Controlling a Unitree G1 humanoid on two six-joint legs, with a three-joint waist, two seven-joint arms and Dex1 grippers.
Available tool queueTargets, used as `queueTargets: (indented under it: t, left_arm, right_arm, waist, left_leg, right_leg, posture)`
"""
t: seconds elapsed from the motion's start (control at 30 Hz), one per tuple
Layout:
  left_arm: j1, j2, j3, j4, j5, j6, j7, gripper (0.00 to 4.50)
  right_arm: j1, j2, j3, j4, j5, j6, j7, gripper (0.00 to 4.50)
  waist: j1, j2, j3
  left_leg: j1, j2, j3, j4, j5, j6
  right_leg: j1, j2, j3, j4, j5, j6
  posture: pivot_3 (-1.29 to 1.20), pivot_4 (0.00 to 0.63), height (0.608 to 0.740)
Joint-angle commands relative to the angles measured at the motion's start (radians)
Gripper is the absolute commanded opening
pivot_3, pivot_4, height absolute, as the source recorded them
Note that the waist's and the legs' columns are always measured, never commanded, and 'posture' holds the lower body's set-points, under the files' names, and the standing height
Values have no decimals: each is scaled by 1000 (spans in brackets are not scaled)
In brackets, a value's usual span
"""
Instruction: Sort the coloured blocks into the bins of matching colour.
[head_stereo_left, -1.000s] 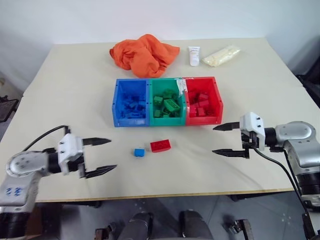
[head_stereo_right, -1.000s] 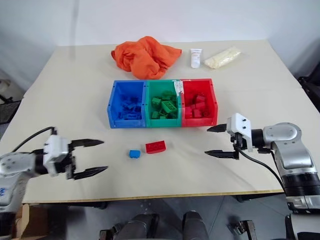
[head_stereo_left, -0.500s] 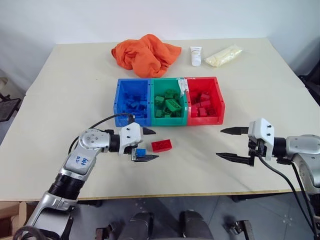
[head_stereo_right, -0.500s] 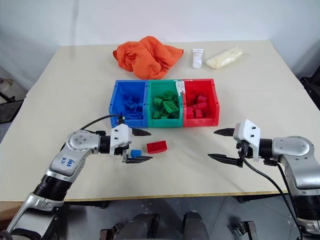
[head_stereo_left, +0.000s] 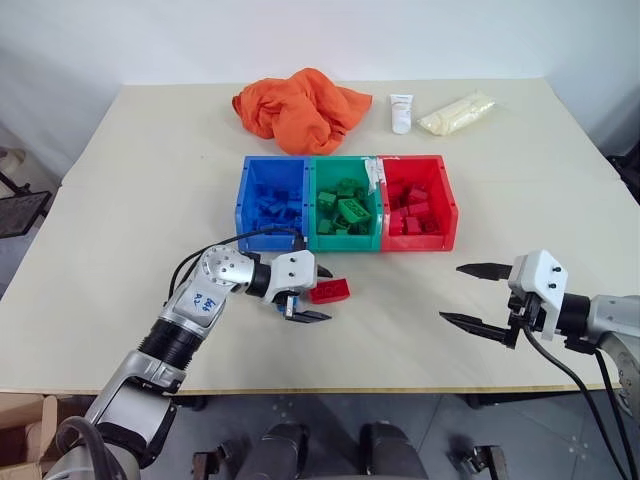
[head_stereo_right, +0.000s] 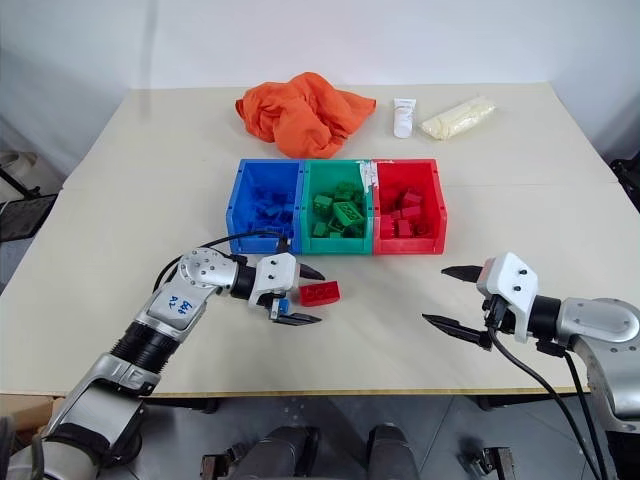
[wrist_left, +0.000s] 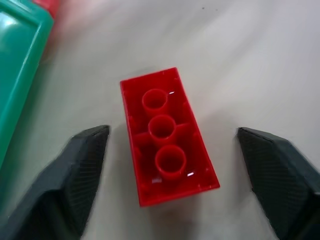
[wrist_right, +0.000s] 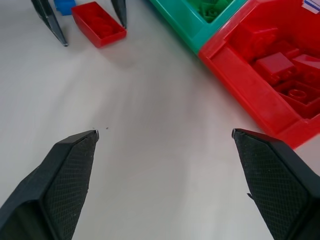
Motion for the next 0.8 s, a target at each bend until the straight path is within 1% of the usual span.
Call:
queueTargets:
  t: [0.03,0.17,0.2,0.3,0.4,0.53,0.6,0.7,0.8]
  left_arm:
    - [-31,-18,-3,6,16,-2,0,2944]
    - [-35,-35,13,25,-5,-22,-19,1651]
    - [-36,-38,16,30,-11,-32,-27,1499]
    - [-36,-54,35,40,-39,-66,-39,1502]
    - [-50,-69,39,38,-34,-70,-22,1502]
    - [-83,-142,78,35,-50,-52,61,1502]
    - [-110,-181,84,54,-28,-52,117,1502]
    - [-162,-238,95,117,-4,-91,194,1502]
    - [-280,-310,100,268,29,-162,285,1502]
  right_arm:
    - [16,-13,-45,-48,24,4,-19,4500]
    - [23,-12,-53,-54,22,5,-33,4500]
    - [25,-13,-57,-54,22,6,-36,4500]
    - [31,-15,-67,-55,24,5,-42,4500]
    - [48,-11,-94,-60,38,5,-45,4500]
    - [72,2,-152,-58,64,0,-66,4500]
    - [84,11,-182,-58,76,3,-82,4500]
    - [99,21,-216,-63,85,1,-106,4500]
    - [120,30,-242,-81,89,0,-131,4500]
  waist:
    - [0,0,0]
    - [-2,0,0]
    - [-2,0,0]
    - [-1,-1,0]
    - [0,-1,0]
    - [3,-2,1]
    - [4,-2,1]
    - [3,-3,1]
    - [4,-4,2]
  left_leg:
    - [0,0,0,0,0,0]
    - [0,0,0,0,0,0]
    - [0,0,0,0,0,0]
    - [0,0,0,1,0,0]
    - [0,-1,0,1,0,0]
    - [0,-1,0,2,0,1]
    - [-1,-1,0,3,0,1]
    - [-1,-2,0,3,0,1]
    - [-1,-2,1,3,0,2]
  right_leg:
    - [0,0,0,0,0,0]
    - [0,0,0,0,0,0]
    - [0,0,0,1,0,0]
    - [0,0,0,1,0,0]
    - [0,0,0,1,0,0]
    - [0,0,0,1,0,1]
    - [1,0,0,1,1,1]
    - [1,1,0,1,1,2]
    - [1,1,0,1,1,2]
  posture:
    - [0,150,740]
    - [0,150,740]
    - [0,150,740]
    - [0,150,740]
    - [0,150,740]
    - [0,150,740]
    - [0,150,740]
    - [0,150,740]
    - [0,150,740]
